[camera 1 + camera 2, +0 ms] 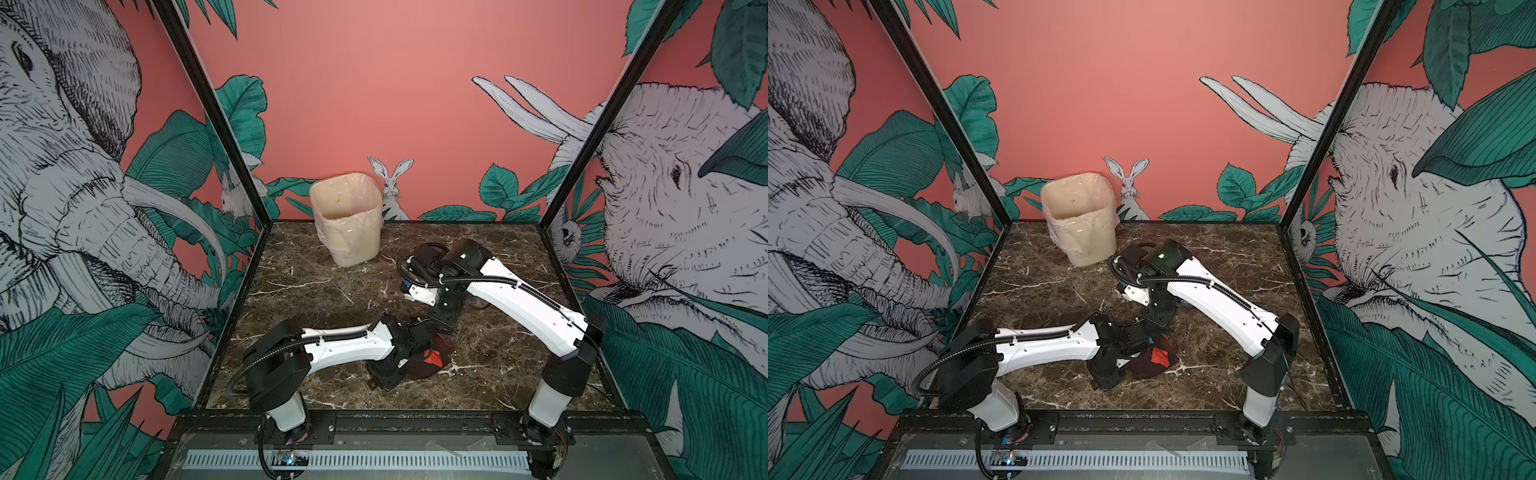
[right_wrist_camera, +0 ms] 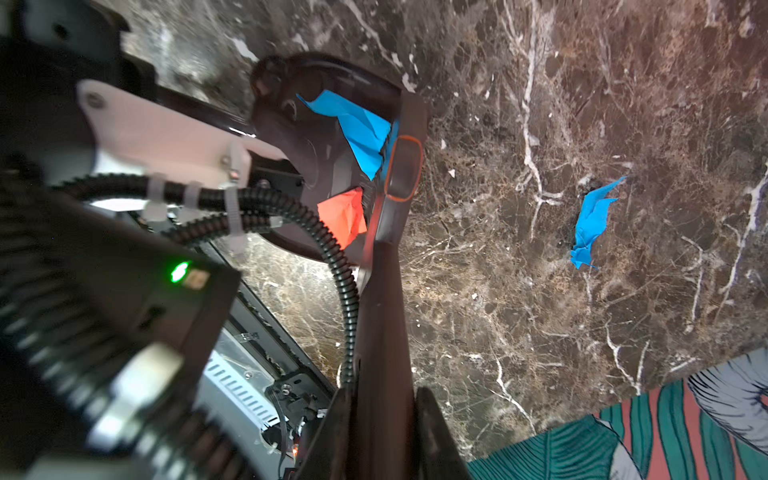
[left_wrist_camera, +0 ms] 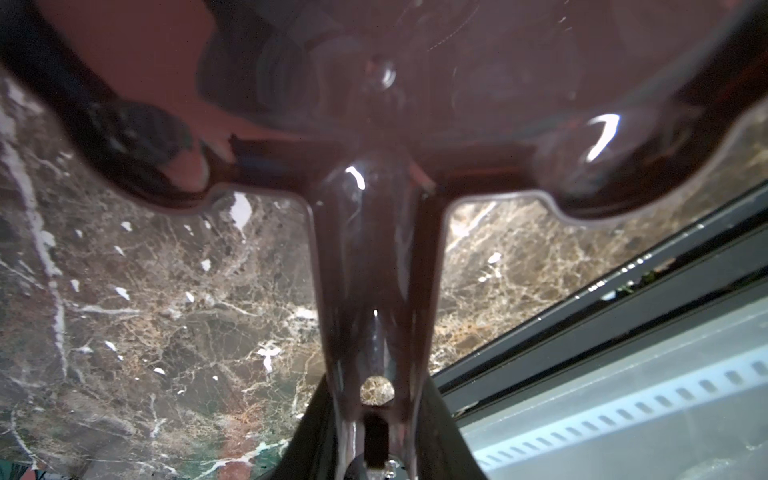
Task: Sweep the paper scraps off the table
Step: 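Sweep the blue and red scraps into the dustpan with the right brush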
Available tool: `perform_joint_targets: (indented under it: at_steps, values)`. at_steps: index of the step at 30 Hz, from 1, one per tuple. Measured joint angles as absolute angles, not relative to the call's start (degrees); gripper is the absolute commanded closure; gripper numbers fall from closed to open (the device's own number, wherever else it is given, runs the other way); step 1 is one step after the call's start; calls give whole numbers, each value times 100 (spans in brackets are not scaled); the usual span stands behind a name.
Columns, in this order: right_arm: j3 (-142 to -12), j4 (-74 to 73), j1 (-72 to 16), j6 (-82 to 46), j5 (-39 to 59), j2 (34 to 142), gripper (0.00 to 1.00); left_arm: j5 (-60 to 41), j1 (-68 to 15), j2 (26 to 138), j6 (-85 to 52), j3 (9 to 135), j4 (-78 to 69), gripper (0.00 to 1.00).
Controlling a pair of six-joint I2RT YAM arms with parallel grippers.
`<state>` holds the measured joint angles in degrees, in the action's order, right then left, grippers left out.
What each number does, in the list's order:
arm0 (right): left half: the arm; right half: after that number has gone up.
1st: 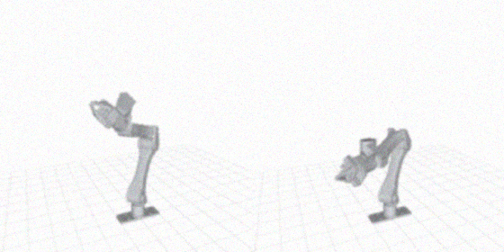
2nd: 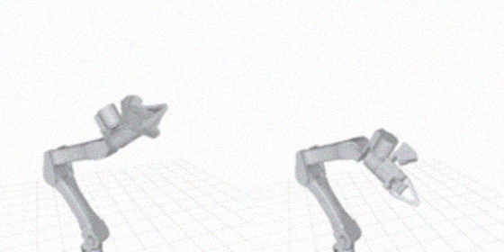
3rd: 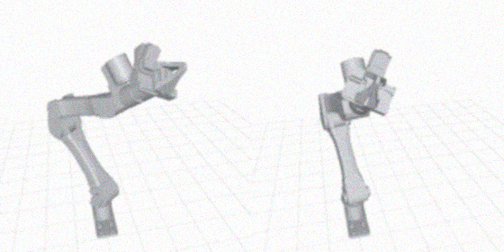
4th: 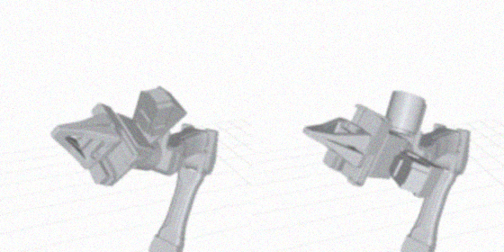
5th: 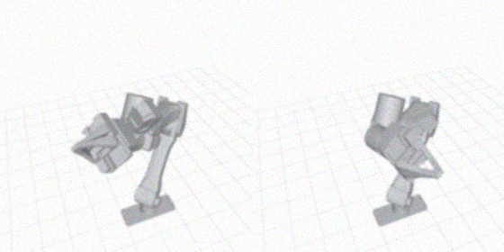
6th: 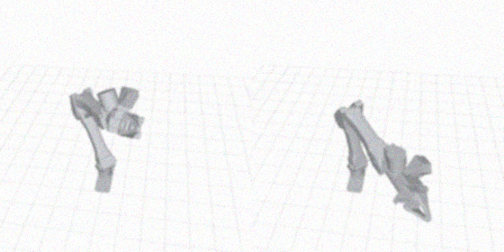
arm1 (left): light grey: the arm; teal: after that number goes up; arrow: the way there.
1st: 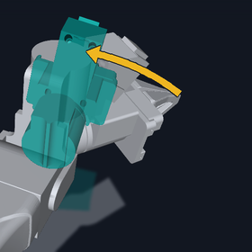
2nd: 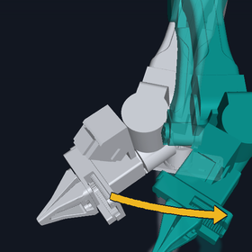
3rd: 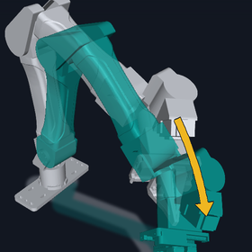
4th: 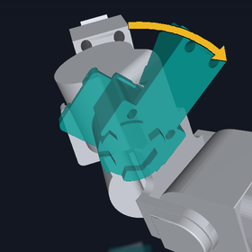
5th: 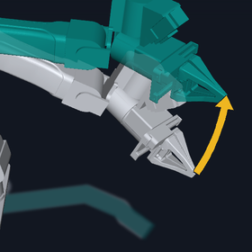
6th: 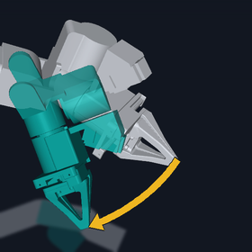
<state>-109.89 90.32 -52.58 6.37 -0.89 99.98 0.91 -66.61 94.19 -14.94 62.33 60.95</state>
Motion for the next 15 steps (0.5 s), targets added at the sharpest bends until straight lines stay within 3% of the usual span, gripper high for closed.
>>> perform_joint_targets:
  at_steps: [15]
  values:
    - [-10787,9080,-5087,561,-644,10001,100,126,-6659,9419,-1494,6257,6095,100]
